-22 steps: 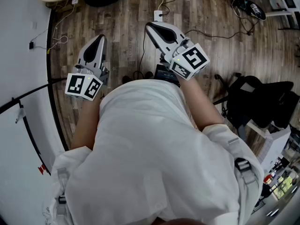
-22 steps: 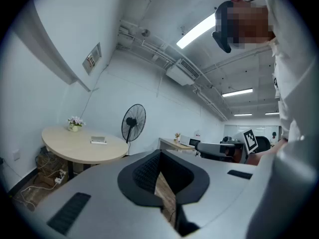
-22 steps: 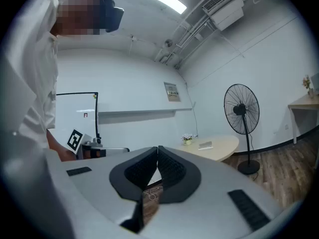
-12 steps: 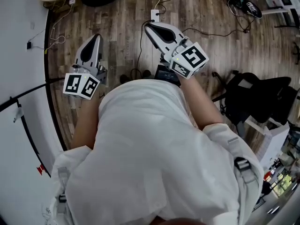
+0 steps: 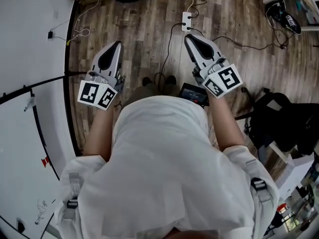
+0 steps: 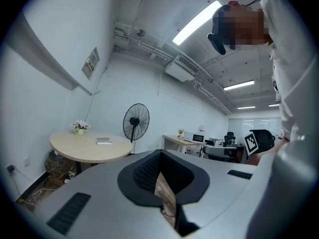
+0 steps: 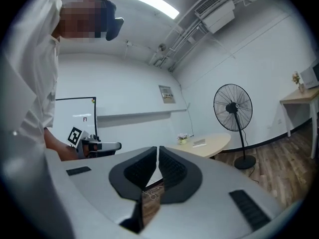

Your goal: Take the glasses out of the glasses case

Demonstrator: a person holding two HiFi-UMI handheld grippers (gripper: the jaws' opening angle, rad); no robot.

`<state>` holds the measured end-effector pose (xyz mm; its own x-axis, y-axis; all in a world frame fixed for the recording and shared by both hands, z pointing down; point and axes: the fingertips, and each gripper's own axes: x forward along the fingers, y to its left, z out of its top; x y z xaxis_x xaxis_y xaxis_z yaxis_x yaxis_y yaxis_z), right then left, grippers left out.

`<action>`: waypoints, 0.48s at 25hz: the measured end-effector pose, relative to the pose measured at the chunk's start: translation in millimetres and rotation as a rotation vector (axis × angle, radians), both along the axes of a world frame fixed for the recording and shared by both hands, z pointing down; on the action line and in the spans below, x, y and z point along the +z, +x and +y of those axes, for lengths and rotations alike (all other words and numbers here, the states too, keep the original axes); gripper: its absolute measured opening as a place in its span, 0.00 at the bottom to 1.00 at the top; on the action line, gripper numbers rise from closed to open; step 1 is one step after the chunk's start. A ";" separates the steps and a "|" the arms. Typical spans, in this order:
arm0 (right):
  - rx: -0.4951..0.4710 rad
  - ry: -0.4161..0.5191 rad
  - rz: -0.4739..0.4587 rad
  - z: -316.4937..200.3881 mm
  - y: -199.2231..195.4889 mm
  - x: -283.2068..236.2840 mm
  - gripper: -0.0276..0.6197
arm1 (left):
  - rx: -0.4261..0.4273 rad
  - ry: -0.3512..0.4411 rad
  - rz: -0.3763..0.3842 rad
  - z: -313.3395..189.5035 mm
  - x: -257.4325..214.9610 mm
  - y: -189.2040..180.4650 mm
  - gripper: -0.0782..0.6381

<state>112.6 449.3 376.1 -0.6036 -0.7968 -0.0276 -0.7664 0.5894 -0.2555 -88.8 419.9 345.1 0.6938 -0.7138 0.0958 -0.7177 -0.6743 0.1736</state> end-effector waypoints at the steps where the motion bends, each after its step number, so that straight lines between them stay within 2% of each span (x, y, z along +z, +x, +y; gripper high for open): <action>1: -0.010 0.004 -0.017 1.4 3.1 0.5 0.09 | -0.005 -0.017 0.006 1.1 4.1 4.3 0.13; 4: -0.017 -0.002 -0.039 4.8 11.6 6.2 0.09 | 0.009 -0.067 0.022 10.8 16.4 22.8 0.13; 7: -0.023 -0.012 -0.045 0.6 17.8 13.0 0.08 | 0.040 -0.074 0.007 13.2 24.7 38.6 0.13; 12: -0.033 -0.042 -0.050 -18.7 17.0 24.8 0.08 | 0.017 -0.106 0.001 -9.1 40.2 32.9 0.13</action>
<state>129.7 430.6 400.9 -0.6281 -0.7777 -0.0249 -0.7326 0.6018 -0.3180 -55.9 410.7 385.3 0.7056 -0.6881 0.1693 -0.7064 -0.6639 0.2454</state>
